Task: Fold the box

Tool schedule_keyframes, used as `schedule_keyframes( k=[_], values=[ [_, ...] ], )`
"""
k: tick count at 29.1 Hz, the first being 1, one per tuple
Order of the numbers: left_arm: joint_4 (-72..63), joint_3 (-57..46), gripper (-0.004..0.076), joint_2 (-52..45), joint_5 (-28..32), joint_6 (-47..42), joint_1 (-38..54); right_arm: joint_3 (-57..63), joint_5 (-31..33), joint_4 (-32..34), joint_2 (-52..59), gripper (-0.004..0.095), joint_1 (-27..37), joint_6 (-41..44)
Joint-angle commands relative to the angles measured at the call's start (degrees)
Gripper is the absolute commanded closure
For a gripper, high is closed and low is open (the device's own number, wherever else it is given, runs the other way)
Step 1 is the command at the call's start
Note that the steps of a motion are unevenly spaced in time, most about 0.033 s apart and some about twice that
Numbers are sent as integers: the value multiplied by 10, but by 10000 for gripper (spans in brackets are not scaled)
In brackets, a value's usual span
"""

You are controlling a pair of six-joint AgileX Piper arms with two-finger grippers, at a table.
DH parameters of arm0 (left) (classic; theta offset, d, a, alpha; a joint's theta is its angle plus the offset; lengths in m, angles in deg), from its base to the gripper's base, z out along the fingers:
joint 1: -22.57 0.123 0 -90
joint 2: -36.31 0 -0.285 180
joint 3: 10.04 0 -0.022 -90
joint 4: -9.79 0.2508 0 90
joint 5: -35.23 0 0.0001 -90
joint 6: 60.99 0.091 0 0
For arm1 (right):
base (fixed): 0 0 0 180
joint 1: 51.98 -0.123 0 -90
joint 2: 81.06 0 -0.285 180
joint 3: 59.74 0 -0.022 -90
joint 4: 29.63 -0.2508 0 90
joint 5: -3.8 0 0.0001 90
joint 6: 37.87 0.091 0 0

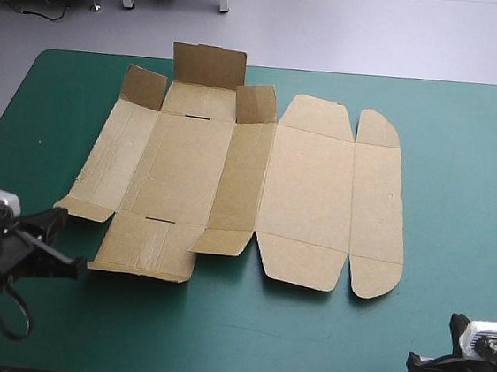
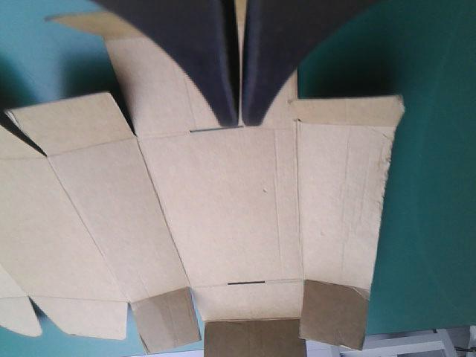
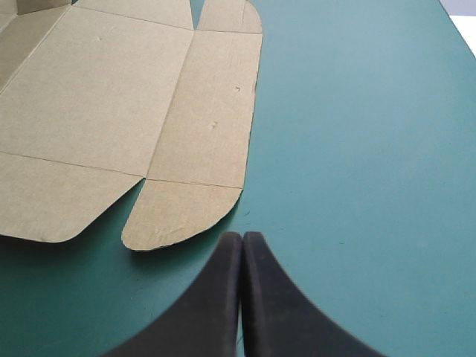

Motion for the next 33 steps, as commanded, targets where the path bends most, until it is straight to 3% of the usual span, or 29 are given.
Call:
schedule_keyframes(
  k=[1, 13, 17, 25, 33],
  values=[
    [44, 108, 729, 122, 51, -2, -3, -13, -40, -10, -49, 932, 1, 13],
    [209, 344, 729, 359, 24, -2, 1, -13, -92, -12, -124, 932, 1, 11],
    [203, 385, 729, 426, 12, 2, 52, -13, -96, -12, -124, 932, 1, 11],
    [-58, 399, 729, 515, -15, 147, 226, -13, -96, -13, -124, 932, 1, 11],
    [-293, 399, 729, 606, -120, 251, 366, -13, -96, -13, -124, 933, 1, 11]
  ],
)
